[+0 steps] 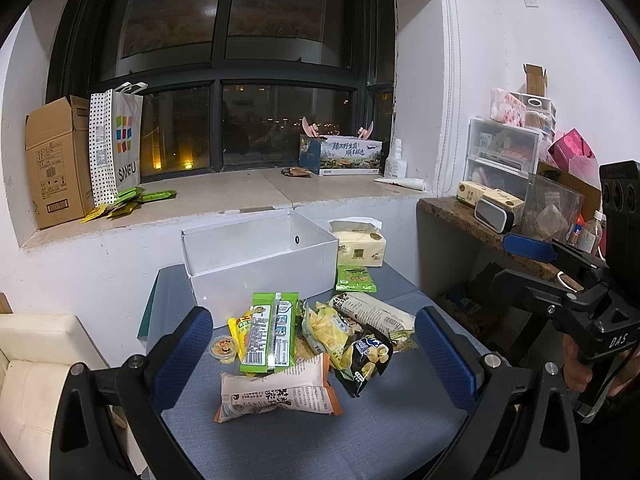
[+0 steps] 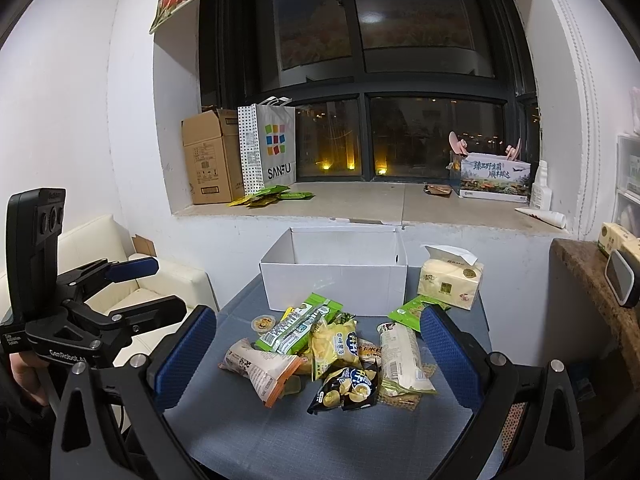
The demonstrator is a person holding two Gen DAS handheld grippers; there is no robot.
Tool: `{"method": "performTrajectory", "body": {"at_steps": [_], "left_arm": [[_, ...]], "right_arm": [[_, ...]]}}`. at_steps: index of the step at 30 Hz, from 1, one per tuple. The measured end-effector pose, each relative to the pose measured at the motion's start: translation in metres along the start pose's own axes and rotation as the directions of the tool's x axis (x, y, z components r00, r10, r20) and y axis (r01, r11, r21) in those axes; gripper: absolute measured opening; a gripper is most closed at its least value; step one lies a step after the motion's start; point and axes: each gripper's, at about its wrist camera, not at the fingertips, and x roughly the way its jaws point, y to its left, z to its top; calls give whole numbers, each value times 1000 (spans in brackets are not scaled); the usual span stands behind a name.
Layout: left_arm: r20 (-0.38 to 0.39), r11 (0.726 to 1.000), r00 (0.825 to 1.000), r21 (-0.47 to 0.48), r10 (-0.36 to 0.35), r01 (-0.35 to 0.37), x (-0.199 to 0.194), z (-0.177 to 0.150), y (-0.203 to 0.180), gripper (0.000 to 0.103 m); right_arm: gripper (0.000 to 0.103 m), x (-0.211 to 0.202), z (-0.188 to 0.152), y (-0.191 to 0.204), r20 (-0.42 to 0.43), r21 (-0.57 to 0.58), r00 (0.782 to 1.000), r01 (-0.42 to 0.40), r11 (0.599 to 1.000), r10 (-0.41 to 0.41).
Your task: Organize snacks
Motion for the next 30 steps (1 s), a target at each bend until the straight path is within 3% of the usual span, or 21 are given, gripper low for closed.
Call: {"method": "performTrajectory", "body": {"at_steps": [30], "left_arm": [[7,1000,1000,-10,20,-20,-3,-5,4,103]], "right_arm": [[103,1,-5,-5,-9,17,1000,13,1000,-13]]}}
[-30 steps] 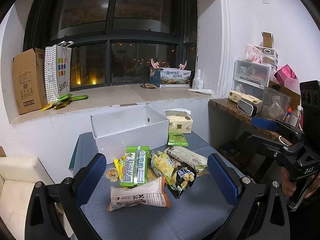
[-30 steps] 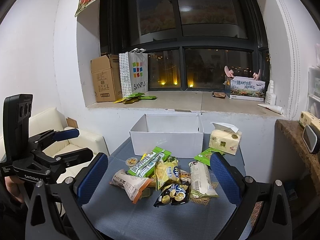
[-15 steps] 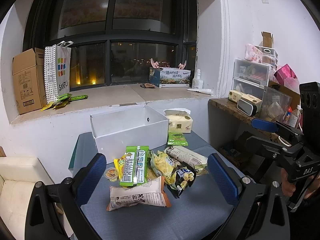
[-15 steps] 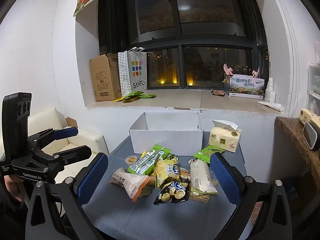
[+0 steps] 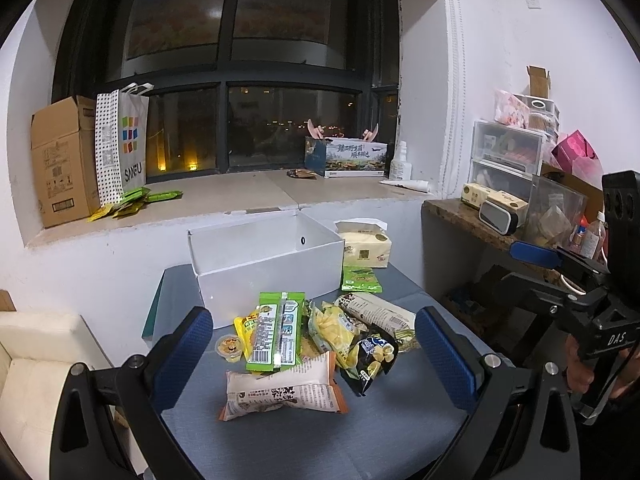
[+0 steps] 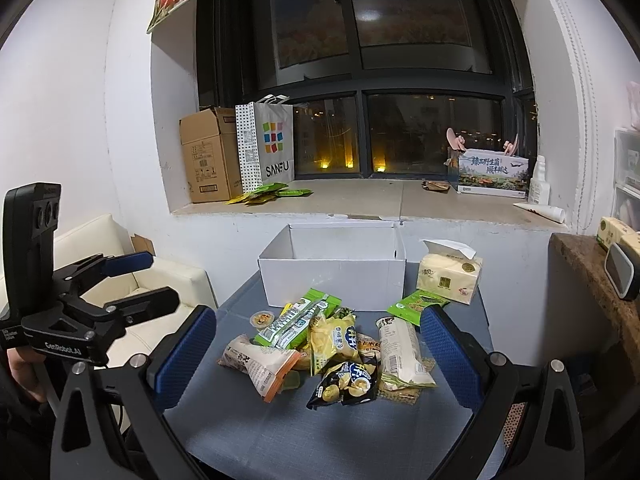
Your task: Organize snacks
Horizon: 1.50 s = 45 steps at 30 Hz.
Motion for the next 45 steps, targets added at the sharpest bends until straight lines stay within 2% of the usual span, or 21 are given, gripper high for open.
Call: {"method": "performTrajectory", "body": {"at_steps": [17,21,26,28,31,36,37,39,41,45], "left_arm": [[7,1000,1000,4,-3,3,-2,-2,-2,103],[-3,1000,1000,11,-8,8,0,-8,-2,103],[-22,1000,1000,3,-9,9,5,-16,2,103],[-31,1000,1000,-3,-5,5,8,-19,5,103],[-44,1000,999,-16,3,-3,12,-23,10,103],[-71,999,997,-44,20,-23,22,-29,23,103],[-76,998,997,-49,22,-26,23,-30,26,103],[-91,997,995,-62,30,-36,29,-33,31,103],[-99,997,994,-71,33,-40,32,-36,35,103],[-119,996,992,-80,33,-42,41,-41,38,103]], "right_arm": [[103,1,-4,-3,-3,16,1000,5,1000,-5],[103,20,-4,-19,-46,46,998,52,998,-50],[103,75,4,-64,-166,149,982,114,982,-89],[103,104,8,-81,-208,161,971,153,975,-118],[103,163,13,-113,-299,203,942,216,955,-150],[103,262,3,-164,-493,334,868,254,908,-61],[103,283,-1,-172,-534,332,843,281,901,-66],[103,308,-9,-178,-584,321,809,308,896,-69],[103,327,-16,-182,-619,328,784,321,889,-54],[103,348,-23,-183,-643,324,764,332,886,-52]]}}
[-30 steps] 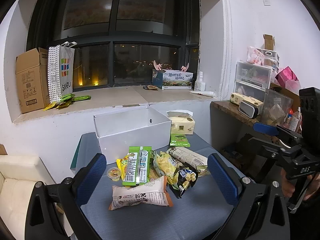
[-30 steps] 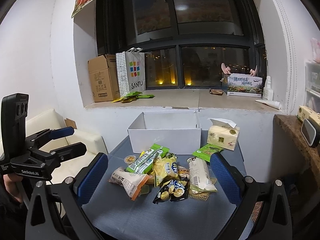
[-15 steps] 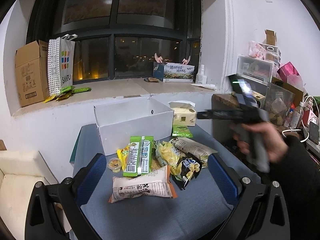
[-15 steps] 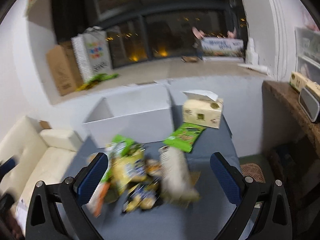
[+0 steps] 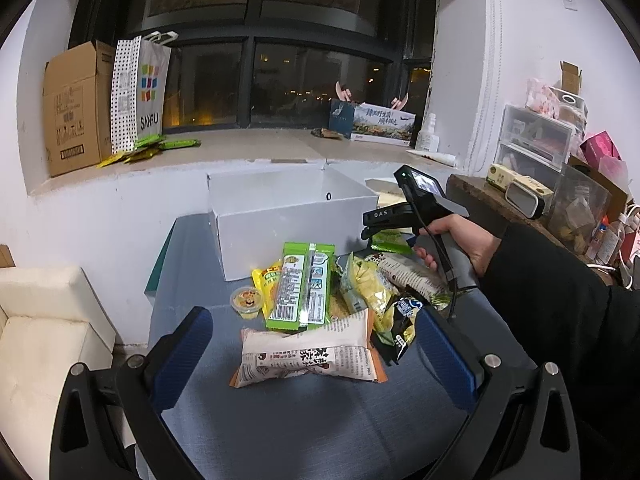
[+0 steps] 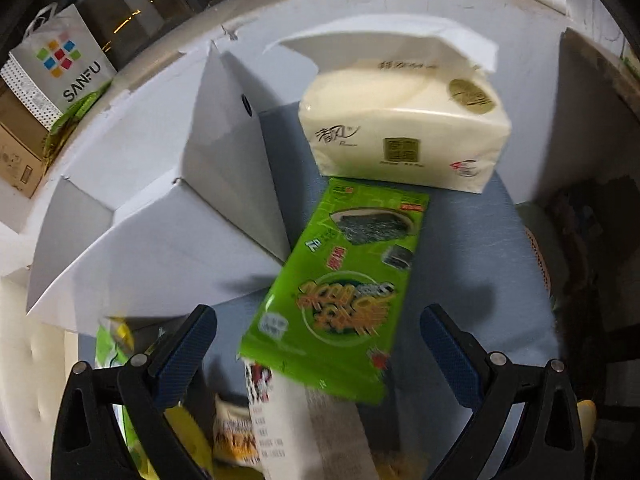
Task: Organize snacks
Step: 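Grasp the green seaweed pack with right tool while left tool grasps green-white stick-snack pack, then carry both packs over the white box and open both tools to drop them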
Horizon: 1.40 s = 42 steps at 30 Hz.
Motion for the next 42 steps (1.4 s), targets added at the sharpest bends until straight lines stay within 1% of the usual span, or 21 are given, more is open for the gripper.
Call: {"method": "performTrajectory", "body": {"at_steps": [1,3,4,8,13,15,17,19,22,25,27,29,30,31,32,33,34,35,36,38,42], "left_arm": [[-3,1000,1000,1,1,-1,2,-1,0,103],[-15,1000,1000,5,1,-1,6,-2,1,103],[-24,1000,1000,7,3,-3,9,-2,1,103],[-67,1000,998,5,-8,9,26,-1,3,103],[-136,999,990,23,-24,27,62,11,4,103],[-193,999,981,35,-26,33,85,18,4,103],[-251,997,968,62,-33,50,112,24,3,103],[-337,993,941,95,-27,63,147,27,2,103],[-419,990,908,133,22,37,186,26,4,103],[-453,986,891,151,9,66,210,28,3,103],[-481,984,877,148,-11,94,224,29,1,103],[-504,983,864,159,-3,96,237,27,1,102],[-517,981,856,166,1,99,242,26,0,92],[-524,980,852,166,-5,108,245,25,1,77],[-528,980,849,163,-10,112,247,23,1,74],[-515,979,857,174,-1,105,246,22,1,73],[-499,978,866,179,-6,110,242,22,1,69],[-467,975,884,192,-13,115,234,22,-1,67],[-443,972,896,204,-16,118,226,22,-3,66],[-382,974,924,210,1,86,208,25,-2,66],[-217,994,975,90,-45,66,162,45,16,65]], "right_arm": [[102,6,0,2,-15,-6,1000,10,1000,-10],[81,13,0,4,-39,-25,998,49,998,-50],[81,14,-1,3,-39,-35,998,55,998,-57],[78,-1,-10,-7,-17,-38,1000,13,999,-13],[76,-44,-30,-30,77,-62,994,-74,995,79],[76,-70,-42,-40,118,-61,985,-120,991,126],[76,-100,-57,-51,174,-65,967,-179,982,188],[76,-122,-73,-60,215,-77,950,-216,973,228],[76,-157,-106,-65,268,-107,917,-277,955,296],[76,-172,-132,-66,299,-136,897,-297,945,324],[76,-179,-141,-55,316,-143,885,-312,939,342],[76,-183,-156,-58,330,-134,870,-341,930,367],[76,-184,-163,-60,338,-129,863,-352,927,375],[76,-189,-171,-62,346,-122,857,-363,924,383],[76,-189,-176,-62,351,-123,851,-372,920,391],[77,-190,-179,-61,354,-127,848,-375,918,395],[77,-192,-184,-60,357,-132,846,-373,918,395],[77,-193,-188,-58,361,-137,847,-365,921,390],[77,-194,-190,-55,363,-146,850,-352,925,381],[77,-195,-193,-53,367,-161,852,-338,928,374],[77,-198,-192,-43,378,-192,840,-341,920,390]]}}
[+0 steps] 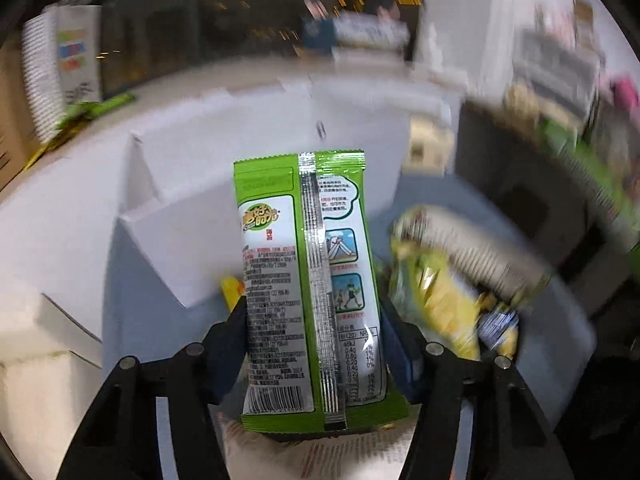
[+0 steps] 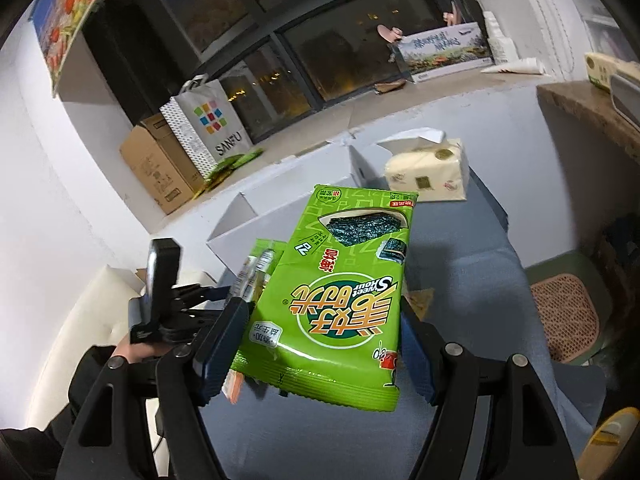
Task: Organize snacks
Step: 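Carry both packs over the white box and open both tools to drop them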
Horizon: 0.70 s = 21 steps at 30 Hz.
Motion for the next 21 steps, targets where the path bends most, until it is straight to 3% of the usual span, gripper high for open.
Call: {"method": "performTrajectory", "body": {"at_steps": [5,9,11,14,16,21], "left_arm": [[168,989,985,-137,-38,61,-46,22,27,65],[207,972,978,-227,-12,60,-47,67,55,65],[189,966,982,-250,-27,74,-34,100,70,65],[134,967,990,-256,46,-10,-7,143,90,65],[102,963,993,-268,52,-23,14,163,100,65],[31,963,996,-258,85,-74,60,183,112,65]], "right_arm": [[77,19,18,25,-15,-87,1000,-22,996,21],[77,43,60,49,1,-190,1000,-9,982,9],[77,64,89,58,-5,-201,1000,-19,979,19],[77,107,134,70,-17,-208,1000,-9,978,5],[77,143,160,73,-49,-216,998,13,976,-24],[77,212,202,78,-126,-231,990,26,973,-56]]}}
